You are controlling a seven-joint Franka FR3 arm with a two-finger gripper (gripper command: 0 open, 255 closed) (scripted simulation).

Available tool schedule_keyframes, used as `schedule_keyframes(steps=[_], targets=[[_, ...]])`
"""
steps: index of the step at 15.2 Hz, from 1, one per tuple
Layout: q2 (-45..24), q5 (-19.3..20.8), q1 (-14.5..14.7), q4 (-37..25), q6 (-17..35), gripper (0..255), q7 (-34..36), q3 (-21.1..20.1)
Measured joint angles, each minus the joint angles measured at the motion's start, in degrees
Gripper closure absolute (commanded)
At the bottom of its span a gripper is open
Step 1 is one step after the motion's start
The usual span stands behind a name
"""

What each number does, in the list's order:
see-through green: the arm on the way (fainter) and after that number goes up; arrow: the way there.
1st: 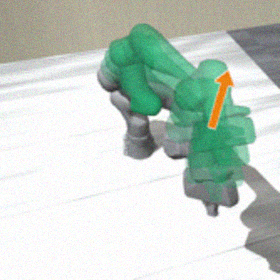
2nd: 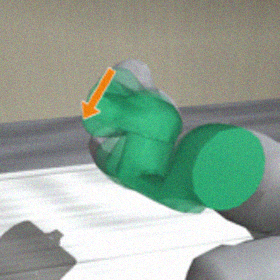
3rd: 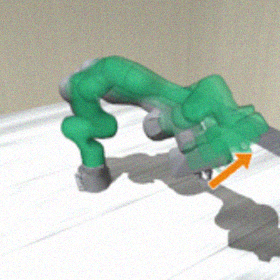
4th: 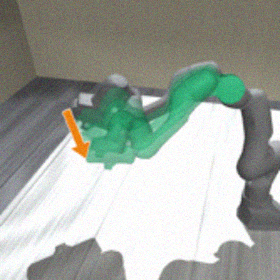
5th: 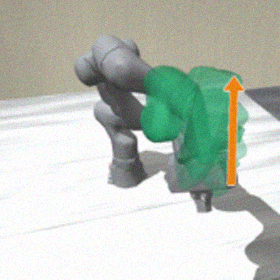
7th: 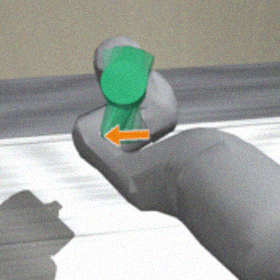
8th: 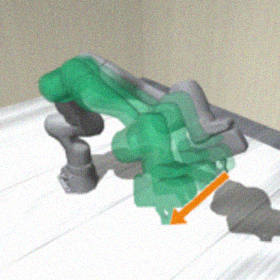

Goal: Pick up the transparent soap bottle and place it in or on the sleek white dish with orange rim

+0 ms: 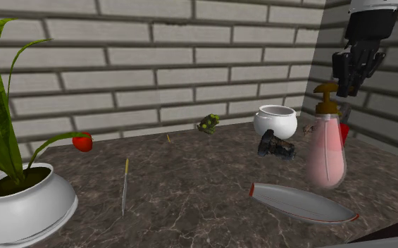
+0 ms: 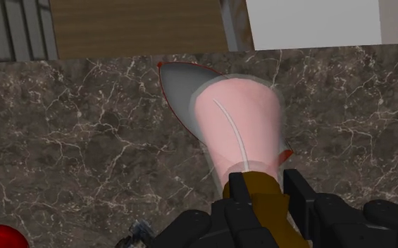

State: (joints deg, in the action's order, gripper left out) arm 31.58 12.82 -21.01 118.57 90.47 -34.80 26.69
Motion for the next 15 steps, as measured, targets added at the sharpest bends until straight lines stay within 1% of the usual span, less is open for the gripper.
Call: schedule_keyframes(steps=[15], targets=[[1.67,1.77,-0.99,12.45,10.86,255,0.71,1.68]])
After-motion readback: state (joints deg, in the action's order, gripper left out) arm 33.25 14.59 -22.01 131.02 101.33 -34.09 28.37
